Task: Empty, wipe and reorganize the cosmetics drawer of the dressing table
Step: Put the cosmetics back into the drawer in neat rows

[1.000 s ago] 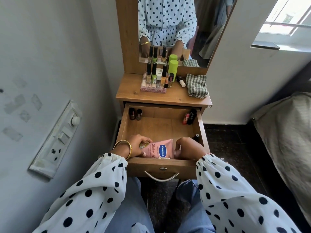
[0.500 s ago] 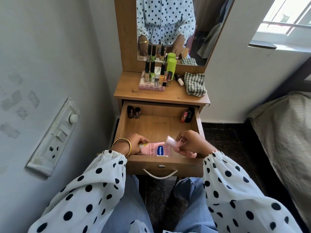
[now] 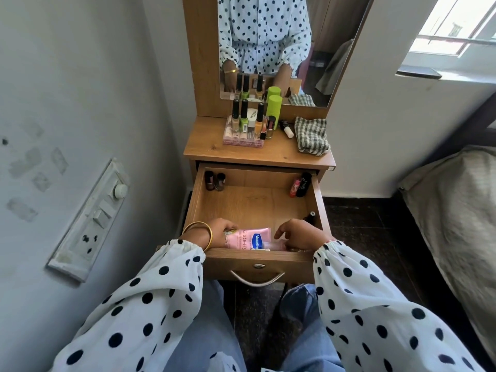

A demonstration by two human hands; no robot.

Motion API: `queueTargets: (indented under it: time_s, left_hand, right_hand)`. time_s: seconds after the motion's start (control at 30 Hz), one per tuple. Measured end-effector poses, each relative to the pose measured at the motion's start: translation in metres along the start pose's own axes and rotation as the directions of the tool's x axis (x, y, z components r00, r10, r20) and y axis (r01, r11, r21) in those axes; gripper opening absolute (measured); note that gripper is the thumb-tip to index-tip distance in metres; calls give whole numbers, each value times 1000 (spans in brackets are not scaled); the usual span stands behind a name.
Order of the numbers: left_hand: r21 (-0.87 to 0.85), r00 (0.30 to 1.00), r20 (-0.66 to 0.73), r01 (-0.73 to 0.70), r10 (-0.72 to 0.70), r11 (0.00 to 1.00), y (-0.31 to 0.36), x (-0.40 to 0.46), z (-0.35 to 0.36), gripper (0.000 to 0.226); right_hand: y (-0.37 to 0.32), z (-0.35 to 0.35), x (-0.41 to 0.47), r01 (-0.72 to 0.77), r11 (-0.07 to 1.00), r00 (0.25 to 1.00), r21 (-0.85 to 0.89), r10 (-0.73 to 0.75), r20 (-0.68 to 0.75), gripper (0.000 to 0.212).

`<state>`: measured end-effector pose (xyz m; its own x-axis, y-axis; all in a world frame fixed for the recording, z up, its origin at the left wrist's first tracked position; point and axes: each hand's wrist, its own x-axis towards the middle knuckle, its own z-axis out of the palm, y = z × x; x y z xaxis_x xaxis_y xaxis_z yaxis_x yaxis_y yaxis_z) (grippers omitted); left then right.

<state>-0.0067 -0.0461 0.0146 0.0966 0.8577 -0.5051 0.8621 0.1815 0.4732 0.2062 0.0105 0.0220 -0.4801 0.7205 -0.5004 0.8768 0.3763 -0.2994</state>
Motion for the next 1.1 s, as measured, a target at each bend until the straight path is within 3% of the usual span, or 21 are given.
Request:
queueTargets:
  time_s: [0.27, 0.5, 0.73, 0.97, 1.1]
  left_hand:
    - [-63, 998, -51, 32, -36, 998, -2, -1, 0, 60]
    - [-47, 997, -67, 29, -32, 998, -1, -2, 1, 49]
    - [-56, 995, -91, 37, -42, 998, -1, -2, 0, 48]
    - [-198, 968, -251, -44, -8, 979, 6, -12, -3, 34]
    - [-269, 930, -362, -167, 61, 949, 19, -12, -20, 31]
  right_hand:
    - [-1, 1, -3, 30, 998, 999, 49, -28, -46, 32]
    - [3, 4, 1, 5, 999, 1000, -33, -5, 4, 27]
    - [2, 3, -1, 22, 1000, 1000, 6, -21, -23, 27]
    - [-13, -17, -7, 146, 987, 984, 72, -136, -118, 27]
    - [-28, -43, -4, 246, 949, 948, 196, -194, -252, 8]
